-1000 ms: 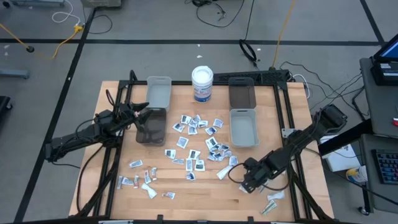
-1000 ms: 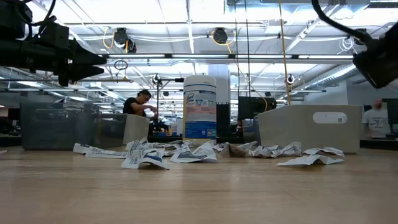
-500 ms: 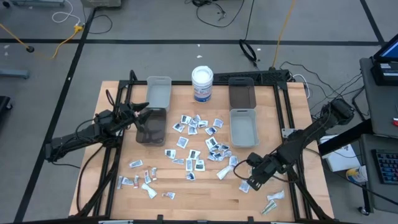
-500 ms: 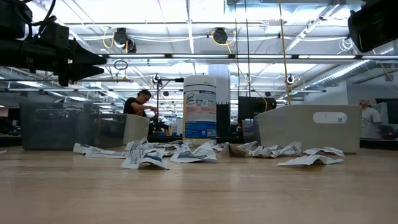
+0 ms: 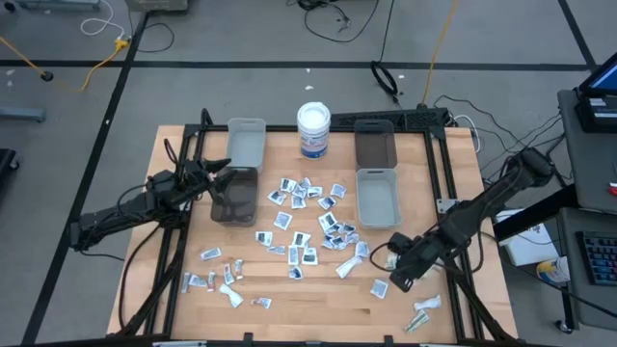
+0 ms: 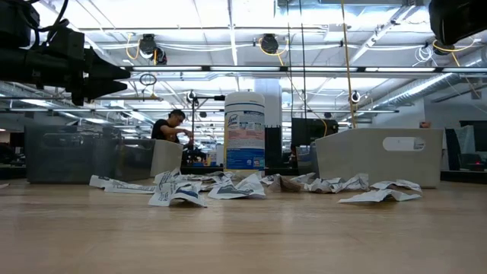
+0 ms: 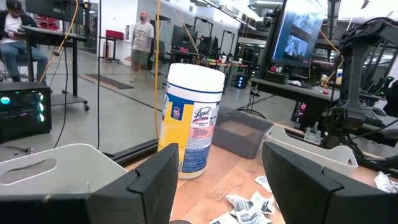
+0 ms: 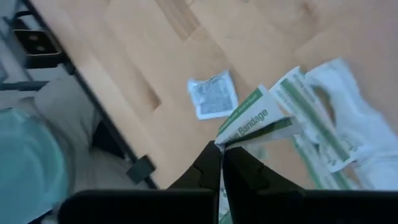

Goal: Pick & Place First Aid Supplies
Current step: Put the green bandage into the right black bin

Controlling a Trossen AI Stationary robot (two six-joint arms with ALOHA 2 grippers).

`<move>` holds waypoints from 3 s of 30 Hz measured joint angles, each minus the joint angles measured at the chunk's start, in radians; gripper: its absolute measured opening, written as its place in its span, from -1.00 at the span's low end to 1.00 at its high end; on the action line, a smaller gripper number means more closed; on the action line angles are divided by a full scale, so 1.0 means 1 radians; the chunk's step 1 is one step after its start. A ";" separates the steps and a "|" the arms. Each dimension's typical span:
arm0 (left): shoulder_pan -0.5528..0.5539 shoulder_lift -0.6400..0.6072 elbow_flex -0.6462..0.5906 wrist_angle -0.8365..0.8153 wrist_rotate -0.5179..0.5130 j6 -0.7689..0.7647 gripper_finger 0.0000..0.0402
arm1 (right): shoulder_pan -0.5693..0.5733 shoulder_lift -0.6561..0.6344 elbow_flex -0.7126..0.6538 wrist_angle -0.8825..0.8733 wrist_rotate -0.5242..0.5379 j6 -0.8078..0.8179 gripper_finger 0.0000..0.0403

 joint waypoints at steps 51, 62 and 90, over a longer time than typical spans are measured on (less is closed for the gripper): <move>0.000 0.000 0.000 0.000 0.000 0.000 0.18 | -0.266 0.117 0.349 -0.535 -0.055 -0.733 -1.00; 0.000 0.000 0.000 0.000 0.000 0.000 0.18 | -0.416 0.167 0.391 -0.548 -0.022 -0.985 -1.00; 0.000 0.000 0.000 0.000 0.000 0.000 0.18 | -1.218 0.168 0.391 -0.299 0.266 -1.113 -1.00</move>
